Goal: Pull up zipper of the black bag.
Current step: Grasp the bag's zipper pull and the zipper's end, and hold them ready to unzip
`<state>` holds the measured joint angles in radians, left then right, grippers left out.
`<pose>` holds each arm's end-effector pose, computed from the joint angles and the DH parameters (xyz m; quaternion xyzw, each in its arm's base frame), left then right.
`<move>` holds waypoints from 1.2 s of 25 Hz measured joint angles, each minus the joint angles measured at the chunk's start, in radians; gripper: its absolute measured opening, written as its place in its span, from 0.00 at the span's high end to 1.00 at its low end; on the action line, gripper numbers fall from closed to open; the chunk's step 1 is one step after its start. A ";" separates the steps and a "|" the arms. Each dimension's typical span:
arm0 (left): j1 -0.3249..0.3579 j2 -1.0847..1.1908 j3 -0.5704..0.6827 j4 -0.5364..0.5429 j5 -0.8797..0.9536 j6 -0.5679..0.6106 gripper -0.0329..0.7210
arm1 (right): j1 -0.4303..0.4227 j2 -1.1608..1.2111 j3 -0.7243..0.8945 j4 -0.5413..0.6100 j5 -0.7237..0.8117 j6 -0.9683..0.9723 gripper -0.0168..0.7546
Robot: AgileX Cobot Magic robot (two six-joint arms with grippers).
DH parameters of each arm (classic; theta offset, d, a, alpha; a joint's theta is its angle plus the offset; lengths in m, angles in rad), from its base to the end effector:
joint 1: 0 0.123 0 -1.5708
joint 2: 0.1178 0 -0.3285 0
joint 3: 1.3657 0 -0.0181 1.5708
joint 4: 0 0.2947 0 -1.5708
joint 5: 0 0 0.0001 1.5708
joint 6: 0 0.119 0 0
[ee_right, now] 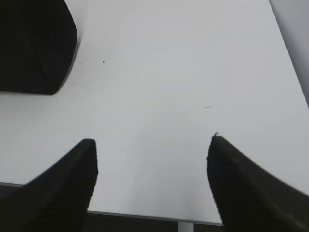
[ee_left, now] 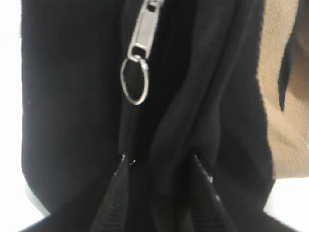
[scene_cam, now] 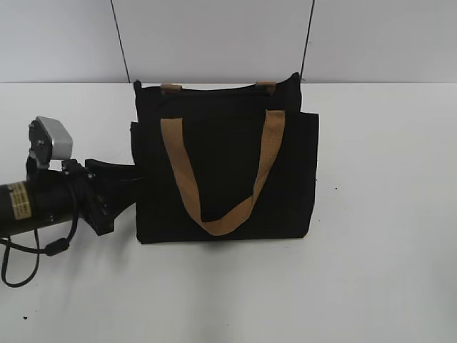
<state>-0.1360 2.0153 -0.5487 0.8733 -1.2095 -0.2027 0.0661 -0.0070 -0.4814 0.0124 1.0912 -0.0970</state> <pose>0.3126 -0.1289 0.0873 0.3460 0.7047 -0.3016 0.5410 0.0142 0.0023 0.2762 -0.0707 0.8611 -0.0016 0.5035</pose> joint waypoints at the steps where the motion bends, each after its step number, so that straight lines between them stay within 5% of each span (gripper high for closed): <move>1: 0.006 0.000 0.000 0.011 -0.008 -0.002 0.54 | 0.000 0.000 0.000 0.000 0.000 0.000 0.27; 16: 0.089 -0.245 0.024 0.138 0.157 -0.138 0.54 | 0.000 0.000 0.000 0.000 0.000 0.000 0.27; 30: 0.122 -0.230 0.024 0.066 0.185 -0.141 0.54 | 0.000 0.000 0.000 0.000 0.000 0.000 0.27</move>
<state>-0.0140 1.7851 -0.5247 0.9397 -1.0243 -0.3441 0.0661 -0.0070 -0.4814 0.0124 1.0912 -0.0970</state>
